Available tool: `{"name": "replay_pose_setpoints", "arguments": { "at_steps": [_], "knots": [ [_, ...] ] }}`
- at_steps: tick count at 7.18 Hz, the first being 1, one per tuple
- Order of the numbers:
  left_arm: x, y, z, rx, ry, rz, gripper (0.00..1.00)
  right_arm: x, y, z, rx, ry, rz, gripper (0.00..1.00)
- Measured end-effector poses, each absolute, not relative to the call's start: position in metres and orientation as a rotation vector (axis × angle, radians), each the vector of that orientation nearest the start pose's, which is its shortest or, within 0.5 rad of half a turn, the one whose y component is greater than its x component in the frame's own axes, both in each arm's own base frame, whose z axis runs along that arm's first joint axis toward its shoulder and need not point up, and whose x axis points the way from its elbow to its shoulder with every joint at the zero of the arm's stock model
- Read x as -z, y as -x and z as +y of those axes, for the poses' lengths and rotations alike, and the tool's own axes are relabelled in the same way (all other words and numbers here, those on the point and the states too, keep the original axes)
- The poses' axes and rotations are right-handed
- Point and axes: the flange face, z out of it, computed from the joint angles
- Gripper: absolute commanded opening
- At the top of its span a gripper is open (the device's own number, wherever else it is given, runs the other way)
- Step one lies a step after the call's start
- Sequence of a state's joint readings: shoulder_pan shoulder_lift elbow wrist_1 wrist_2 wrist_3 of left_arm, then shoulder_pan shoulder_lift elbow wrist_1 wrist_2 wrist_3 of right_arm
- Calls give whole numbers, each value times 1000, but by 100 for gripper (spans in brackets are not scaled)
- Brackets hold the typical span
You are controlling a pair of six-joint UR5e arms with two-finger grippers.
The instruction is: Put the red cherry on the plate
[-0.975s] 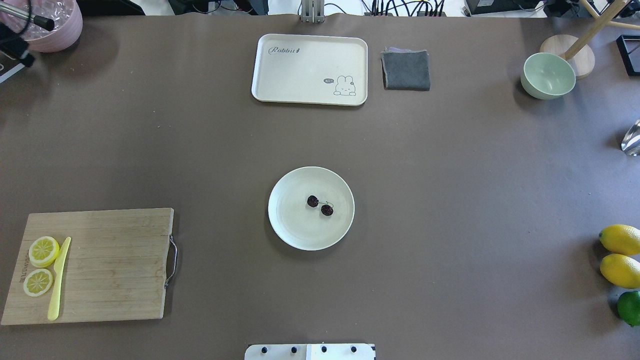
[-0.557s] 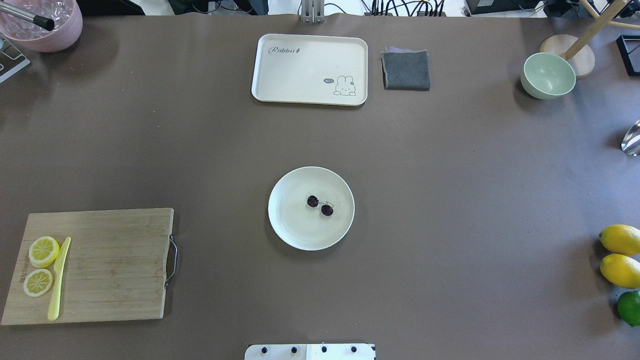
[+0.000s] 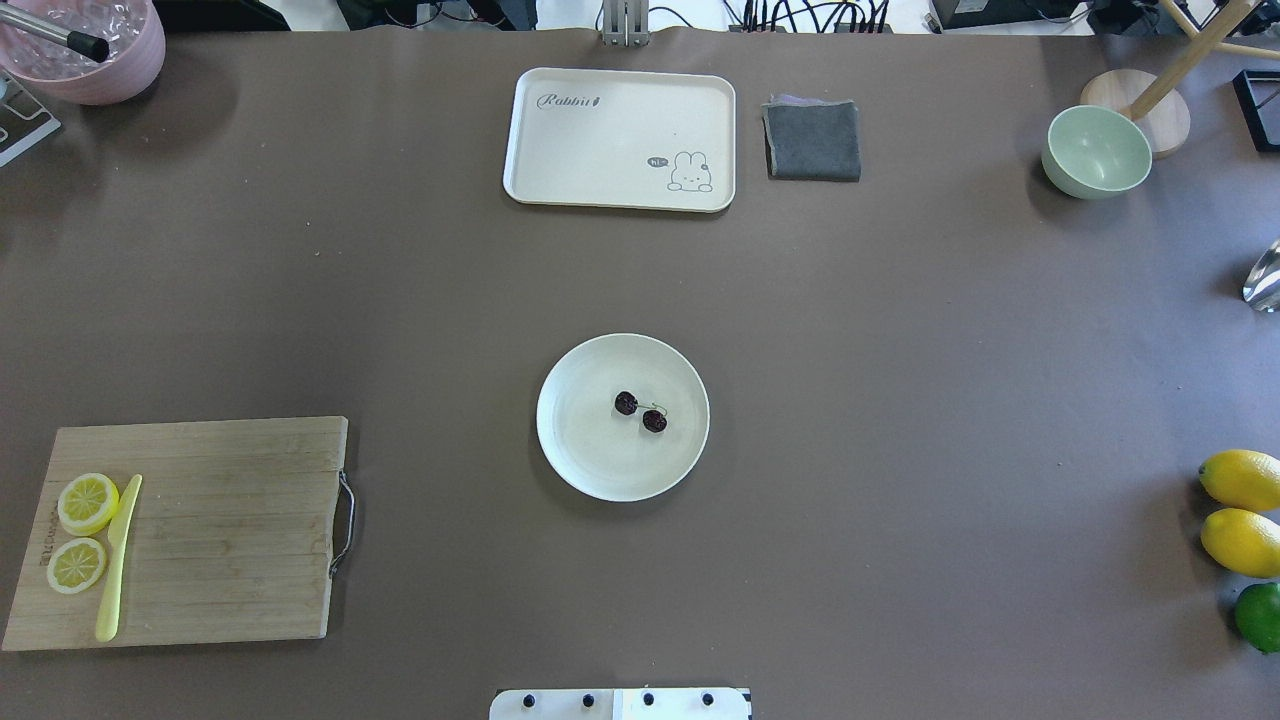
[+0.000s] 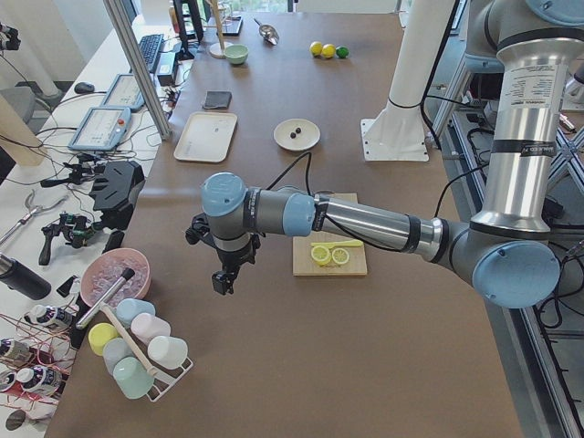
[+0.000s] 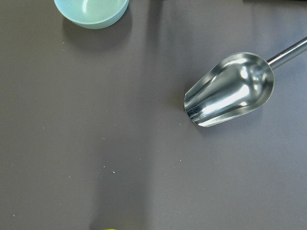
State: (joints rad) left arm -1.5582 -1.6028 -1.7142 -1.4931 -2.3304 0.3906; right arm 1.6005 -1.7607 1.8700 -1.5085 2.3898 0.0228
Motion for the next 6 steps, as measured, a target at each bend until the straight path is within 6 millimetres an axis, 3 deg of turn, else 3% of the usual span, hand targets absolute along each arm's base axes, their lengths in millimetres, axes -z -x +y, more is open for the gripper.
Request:
{"name": "replay_pose_setpoints", "arguments": {
  "at_steps": [6],
  "knots": [
    [-585,60,-501,-403,-241,800,98,-594,-68,-417,51,-122,-757,100]
  ]
}}
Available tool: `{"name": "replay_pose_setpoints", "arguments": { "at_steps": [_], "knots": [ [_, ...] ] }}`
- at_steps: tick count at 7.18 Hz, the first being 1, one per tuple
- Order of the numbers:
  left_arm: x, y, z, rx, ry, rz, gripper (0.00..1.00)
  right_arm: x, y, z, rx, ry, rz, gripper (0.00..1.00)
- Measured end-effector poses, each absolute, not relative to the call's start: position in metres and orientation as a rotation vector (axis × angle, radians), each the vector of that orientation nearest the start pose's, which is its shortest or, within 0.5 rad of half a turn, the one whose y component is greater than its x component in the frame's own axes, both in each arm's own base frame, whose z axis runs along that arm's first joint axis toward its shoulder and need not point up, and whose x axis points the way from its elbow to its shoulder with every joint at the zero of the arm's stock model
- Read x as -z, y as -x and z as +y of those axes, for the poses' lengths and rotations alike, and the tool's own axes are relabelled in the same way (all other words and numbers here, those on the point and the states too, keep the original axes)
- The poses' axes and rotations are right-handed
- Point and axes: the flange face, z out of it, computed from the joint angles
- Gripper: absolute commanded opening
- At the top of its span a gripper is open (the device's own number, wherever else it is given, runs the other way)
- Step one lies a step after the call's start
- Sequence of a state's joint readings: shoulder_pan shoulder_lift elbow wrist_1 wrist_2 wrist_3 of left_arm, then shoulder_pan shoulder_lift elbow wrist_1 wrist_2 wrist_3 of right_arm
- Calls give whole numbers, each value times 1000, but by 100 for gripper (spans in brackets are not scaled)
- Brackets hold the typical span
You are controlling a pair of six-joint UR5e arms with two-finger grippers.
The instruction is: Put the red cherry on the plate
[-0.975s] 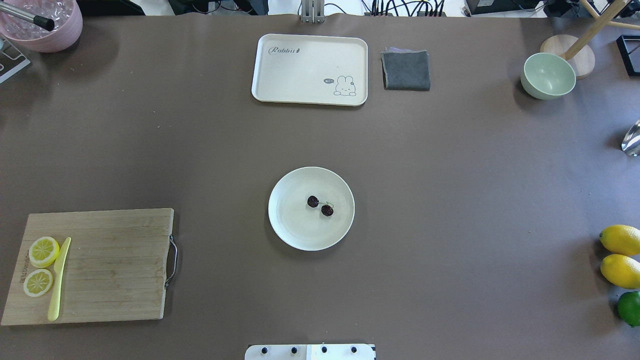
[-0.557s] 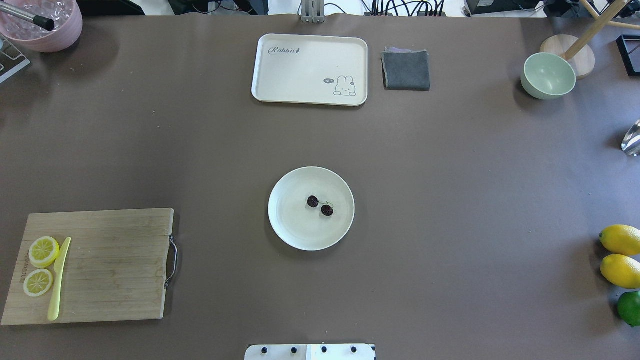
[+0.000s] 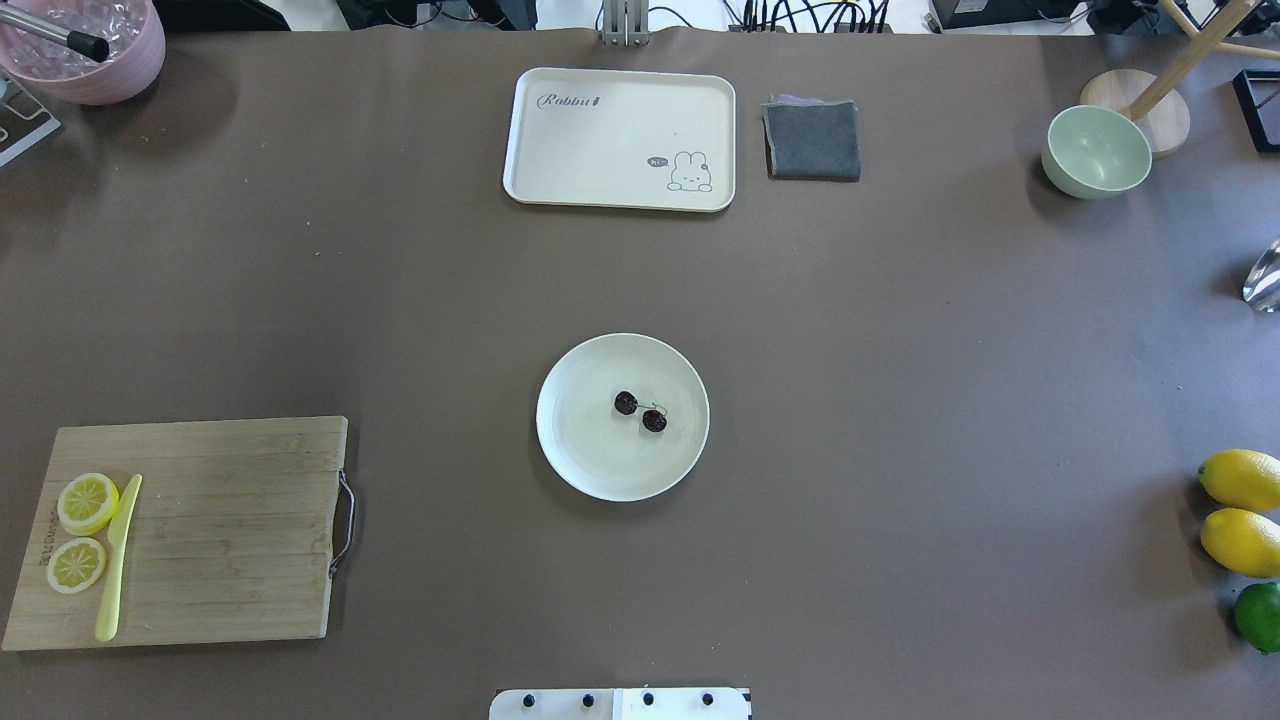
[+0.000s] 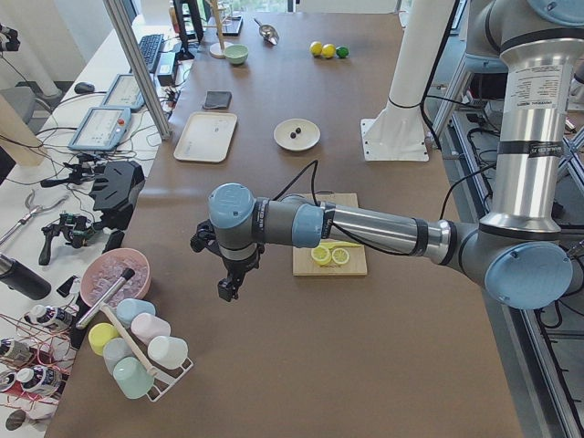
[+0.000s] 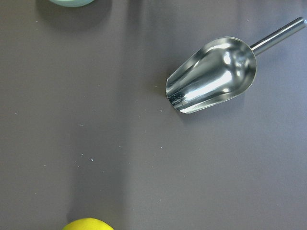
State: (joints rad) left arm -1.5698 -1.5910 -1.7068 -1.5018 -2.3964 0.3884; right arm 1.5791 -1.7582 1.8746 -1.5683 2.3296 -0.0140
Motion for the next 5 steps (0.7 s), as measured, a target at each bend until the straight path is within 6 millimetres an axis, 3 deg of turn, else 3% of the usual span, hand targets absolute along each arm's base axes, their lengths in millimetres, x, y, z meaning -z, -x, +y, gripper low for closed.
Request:
{"name": "replay_pose_setpoints", "arguments": {
  "at_steps": [5],
  "knots": [
    [-586,60,-499,-407,-245,798,98,-597,-67,-402,94,-132,-791,100]
  ]
}}
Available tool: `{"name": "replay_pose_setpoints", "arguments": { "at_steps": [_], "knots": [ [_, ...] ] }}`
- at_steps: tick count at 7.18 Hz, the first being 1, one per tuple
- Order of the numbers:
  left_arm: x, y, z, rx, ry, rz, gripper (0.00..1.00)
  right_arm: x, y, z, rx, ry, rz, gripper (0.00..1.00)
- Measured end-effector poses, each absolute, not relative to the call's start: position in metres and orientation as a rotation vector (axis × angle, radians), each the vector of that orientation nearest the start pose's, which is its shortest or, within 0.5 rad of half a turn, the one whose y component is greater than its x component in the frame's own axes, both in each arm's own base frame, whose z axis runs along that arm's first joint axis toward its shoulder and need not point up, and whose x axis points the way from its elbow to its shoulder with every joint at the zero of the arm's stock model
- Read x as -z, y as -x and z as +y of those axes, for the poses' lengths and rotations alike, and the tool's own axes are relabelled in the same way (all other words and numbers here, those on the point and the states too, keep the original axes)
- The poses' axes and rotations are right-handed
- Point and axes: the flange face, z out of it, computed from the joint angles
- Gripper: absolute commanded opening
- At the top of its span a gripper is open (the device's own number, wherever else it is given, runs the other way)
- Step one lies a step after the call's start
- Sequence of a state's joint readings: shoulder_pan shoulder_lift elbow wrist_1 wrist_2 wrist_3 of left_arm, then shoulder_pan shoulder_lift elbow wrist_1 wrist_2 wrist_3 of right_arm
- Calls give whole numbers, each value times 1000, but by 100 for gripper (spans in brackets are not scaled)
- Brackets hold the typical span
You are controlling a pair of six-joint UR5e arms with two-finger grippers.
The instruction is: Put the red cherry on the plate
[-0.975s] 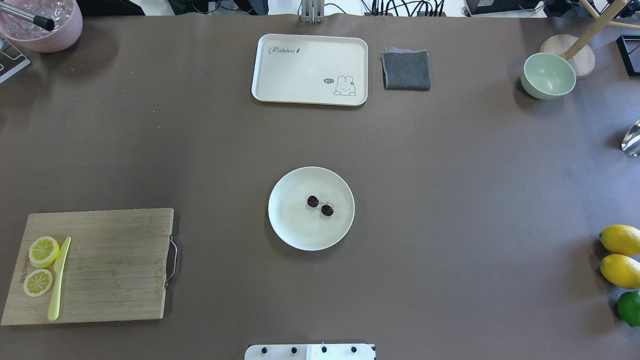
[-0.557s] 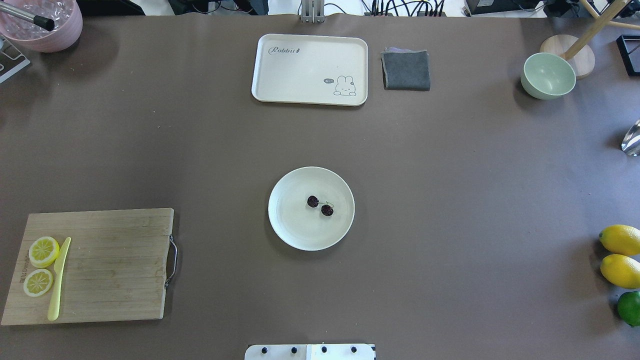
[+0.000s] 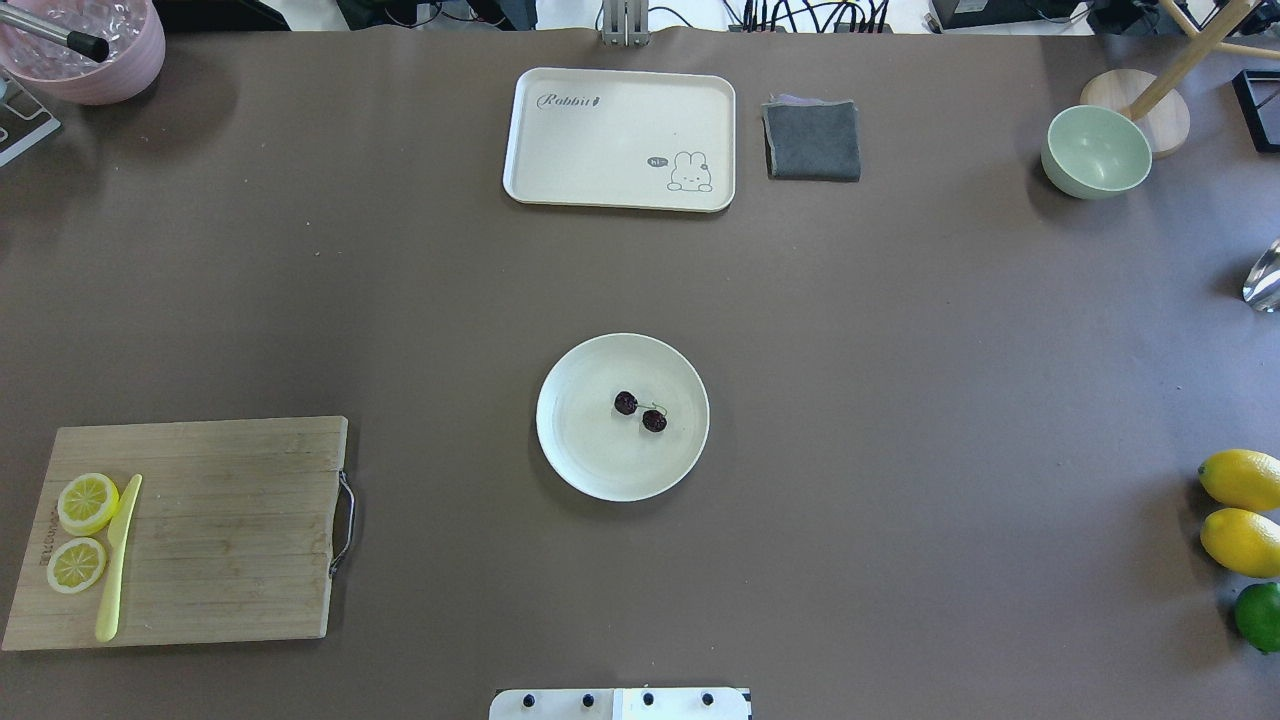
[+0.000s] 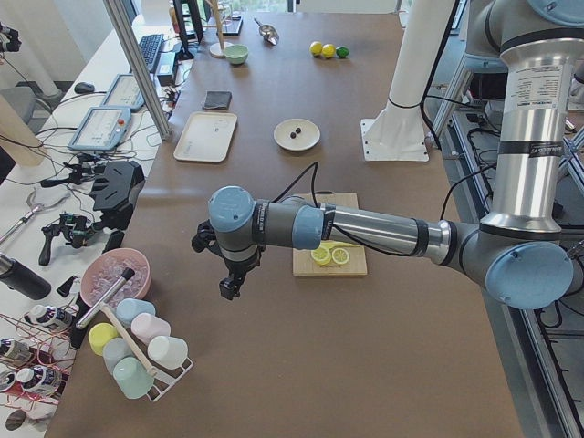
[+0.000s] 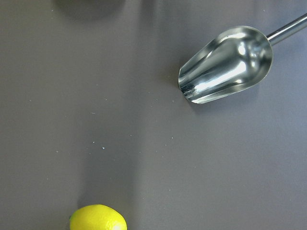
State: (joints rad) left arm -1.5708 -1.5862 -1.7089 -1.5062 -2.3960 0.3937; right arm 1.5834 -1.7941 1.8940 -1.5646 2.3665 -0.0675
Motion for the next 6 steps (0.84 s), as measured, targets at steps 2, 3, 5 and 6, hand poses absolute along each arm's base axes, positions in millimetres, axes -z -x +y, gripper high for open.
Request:
{"name": "replay_pose_setpoints", "arguments": {
  "at_steps": [2,3,5,6],
  "knots": [
    [-585,60,-500,-407,-247,796,98,-597,-67,-402,114,-138,-791,100],
    [-585,60,-500,-407,-247,795,98,-599,-67,-402,113,-131,-791,100],
    [-585,60,-500,-407,-246,795,98,-604,-67,-400,102,-107,-782,100],
    [-585,60,-500,-406,-246,795,98,-606,-67,-399,96,-94,-779,100]
  ]
}}
